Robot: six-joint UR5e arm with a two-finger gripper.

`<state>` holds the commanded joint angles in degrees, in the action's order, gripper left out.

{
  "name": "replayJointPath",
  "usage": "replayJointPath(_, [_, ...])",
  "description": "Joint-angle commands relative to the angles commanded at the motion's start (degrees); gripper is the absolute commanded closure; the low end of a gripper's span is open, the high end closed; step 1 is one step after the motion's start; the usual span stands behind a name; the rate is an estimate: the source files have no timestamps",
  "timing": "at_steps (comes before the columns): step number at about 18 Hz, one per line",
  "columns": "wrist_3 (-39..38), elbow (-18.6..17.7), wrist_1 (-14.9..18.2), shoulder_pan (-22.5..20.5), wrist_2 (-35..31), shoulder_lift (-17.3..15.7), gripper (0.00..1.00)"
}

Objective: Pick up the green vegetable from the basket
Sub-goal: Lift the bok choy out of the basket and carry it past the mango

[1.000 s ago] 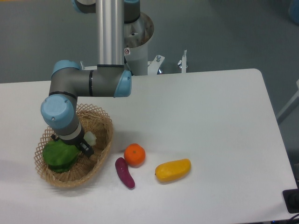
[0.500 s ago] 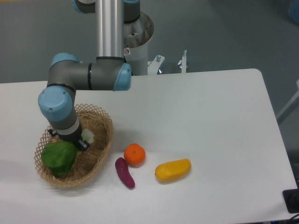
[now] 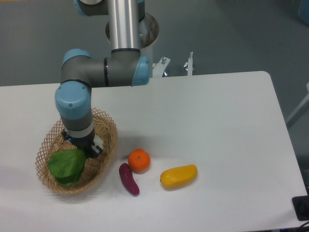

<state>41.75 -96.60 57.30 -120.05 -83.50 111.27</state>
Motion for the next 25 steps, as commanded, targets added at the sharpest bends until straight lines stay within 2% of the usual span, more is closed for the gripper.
replayJointPath(5, [2.45, 1.67, 0.09, -5.01, 0.0, -0.18, 0.76])
replayJointPath(12, [7.55, 1.94, 0.35, -12.13, -0.44, -0.44, 0.76])
replayJointPath(18, [17.12, 2.55, 0.79, -19.77, -0.7, -0.18, 0.76])
replayJointPath(23, [23.72, 6.85, 0.88, -25.66, -0.88, 1.05, 0.76])
replayJointPath(25, [26.44, 8.61, 2.27, -27.33, -0.88, 1.4, 0.76])
